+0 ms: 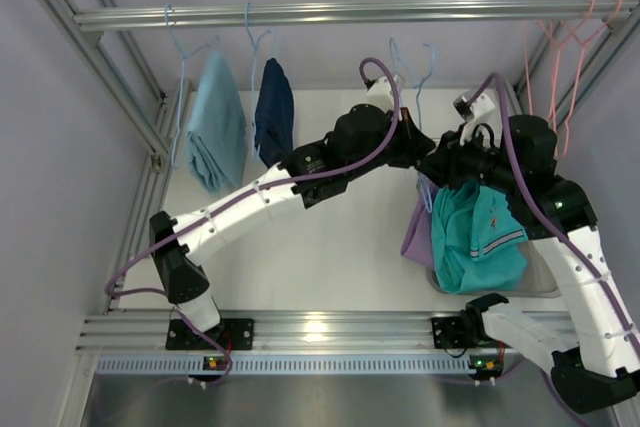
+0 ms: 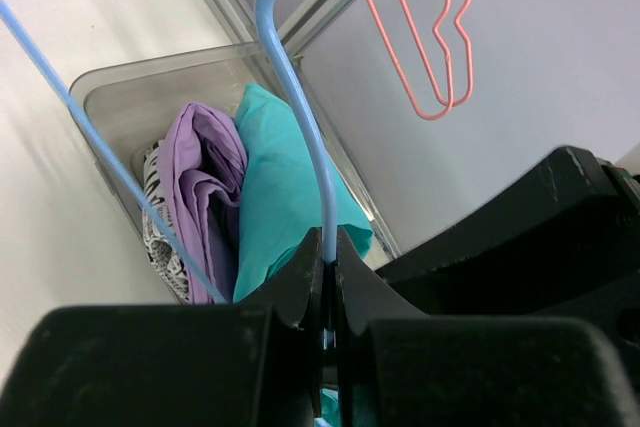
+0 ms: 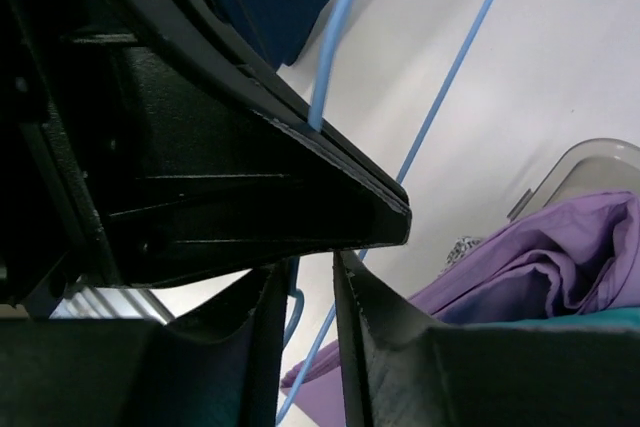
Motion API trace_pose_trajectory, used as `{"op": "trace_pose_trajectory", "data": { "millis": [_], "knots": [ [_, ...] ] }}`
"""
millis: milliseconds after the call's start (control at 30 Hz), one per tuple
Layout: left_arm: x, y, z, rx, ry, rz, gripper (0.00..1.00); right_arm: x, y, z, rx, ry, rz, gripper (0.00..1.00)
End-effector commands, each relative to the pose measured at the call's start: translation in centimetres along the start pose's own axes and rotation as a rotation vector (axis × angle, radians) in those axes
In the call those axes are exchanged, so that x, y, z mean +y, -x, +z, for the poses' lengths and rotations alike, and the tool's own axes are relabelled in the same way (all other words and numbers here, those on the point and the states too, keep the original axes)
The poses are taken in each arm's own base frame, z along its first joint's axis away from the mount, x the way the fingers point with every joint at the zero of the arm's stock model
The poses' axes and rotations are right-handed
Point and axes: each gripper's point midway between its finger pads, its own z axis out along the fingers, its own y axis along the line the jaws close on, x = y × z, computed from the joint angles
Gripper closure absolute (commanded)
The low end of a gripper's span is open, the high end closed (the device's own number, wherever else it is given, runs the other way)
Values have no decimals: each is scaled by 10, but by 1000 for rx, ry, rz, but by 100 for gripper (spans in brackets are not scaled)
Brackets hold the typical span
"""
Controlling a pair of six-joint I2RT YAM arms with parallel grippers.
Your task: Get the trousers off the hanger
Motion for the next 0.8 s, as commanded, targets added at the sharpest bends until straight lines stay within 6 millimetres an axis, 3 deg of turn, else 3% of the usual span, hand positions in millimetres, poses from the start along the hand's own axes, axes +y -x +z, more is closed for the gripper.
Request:
{"op": "trace_pose_trajectory", "data": {
  "millis": [0, 67, 100, 200, 233, 333, 367, 467, 500, 533, 600, 767],
  "knots": [
    [-36, 17, -6, -46, -107, -14, 100, -6, 28, 6, -93, -32, -43, 80],
    [-36, 17, -6, -44, -109, -11, 100, -9, 27, 5, -93, -52, -46, 90],
    [-36, 16, -7, -43, -110, -8, 100, -10, 27, 4, -93, -57, -50, 100],
    [-35, 15, -7, -39, -111, 0, 91, -8, 29, -2, -113, -58, -50, 100],
    [-34, 14, -8, -40, -108, 7, 80, -5, 31, -6, -124, -54, -51, 100],
    [-29, 19, -10, -54, -93, 30, 62, -2, 33, -16, -147, -57, -42, 100],
    [-28, 21, -11, -60, -90, 33, 44, -2, 32, -18, -145, -61, -37, 100],
    [-25, 32, -16, -81, -94, 53, 26, 0, 32, -30, -165, -74, -21, 100],
    [-23, 39, -18, -94, -92, 58, 8, 1, 30, -33, -162, -75, -9, 100],
    [-24, 42, -21, -91, -111, 61, 1, 2, 29, -38, -170, -77, -6, 100],
    [-21, 58, -29, -110, -126, 62, 1, 1, 24, -42, -163, -94, 8, 100],
    [-46, 74, -59, -121, -294, 182, 1, -11, 16, -55, -160, -175, 17, 100]
  ]
}}
